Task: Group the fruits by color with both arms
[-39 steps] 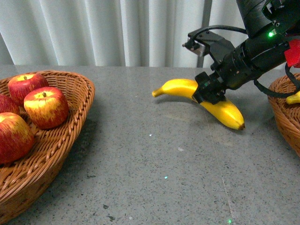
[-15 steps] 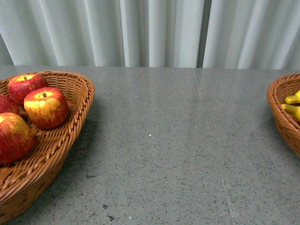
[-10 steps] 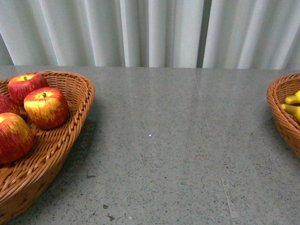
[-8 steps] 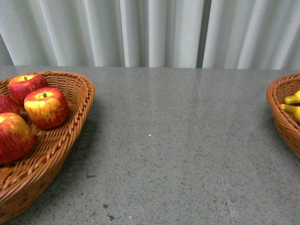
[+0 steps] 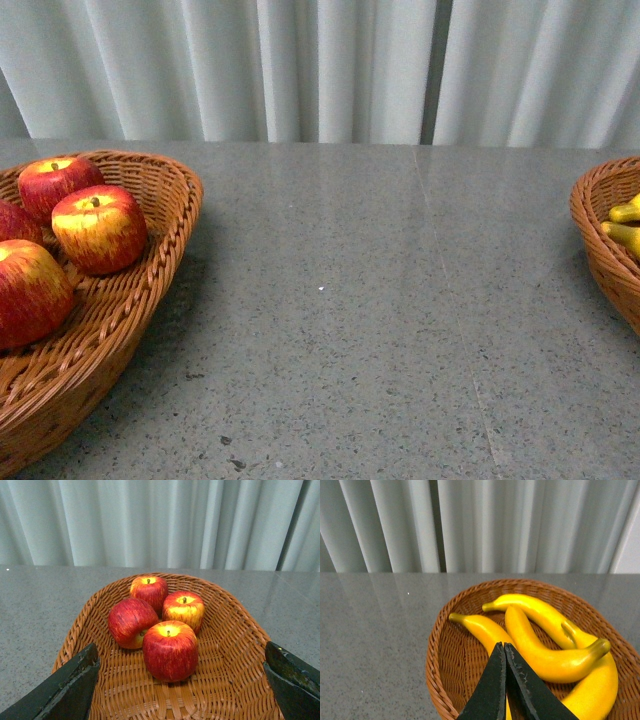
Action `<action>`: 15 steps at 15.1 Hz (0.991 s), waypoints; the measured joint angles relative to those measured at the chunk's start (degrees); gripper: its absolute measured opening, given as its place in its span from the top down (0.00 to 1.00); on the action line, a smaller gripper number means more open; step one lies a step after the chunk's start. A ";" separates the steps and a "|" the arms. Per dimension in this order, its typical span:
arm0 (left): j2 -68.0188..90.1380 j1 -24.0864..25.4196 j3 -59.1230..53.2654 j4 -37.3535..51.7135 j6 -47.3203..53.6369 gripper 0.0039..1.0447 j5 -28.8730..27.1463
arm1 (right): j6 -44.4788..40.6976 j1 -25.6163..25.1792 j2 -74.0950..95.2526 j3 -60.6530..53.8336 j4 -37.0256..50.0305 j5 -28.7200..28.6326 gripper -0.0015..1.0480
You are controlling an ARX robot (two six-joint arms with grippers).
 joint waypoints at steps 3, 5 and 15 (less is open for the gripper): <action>0.00 0.00 0.00 0.02 0.02 0.06 0.07 | 0.00 0.00 -0.24 -0.37 0.66 0.00 0.98; 0.00 0.00 0.00 0.02 0.00 0.06 0.04 | 0.00 0.00 -0.83 -1.40 0.63 0.00 0.98; 0.00 0.00 0.00 0.00 0.00 0.06 0.07 | -0.02 0.00 -3.82 -4.09 0.94 0.00 0.98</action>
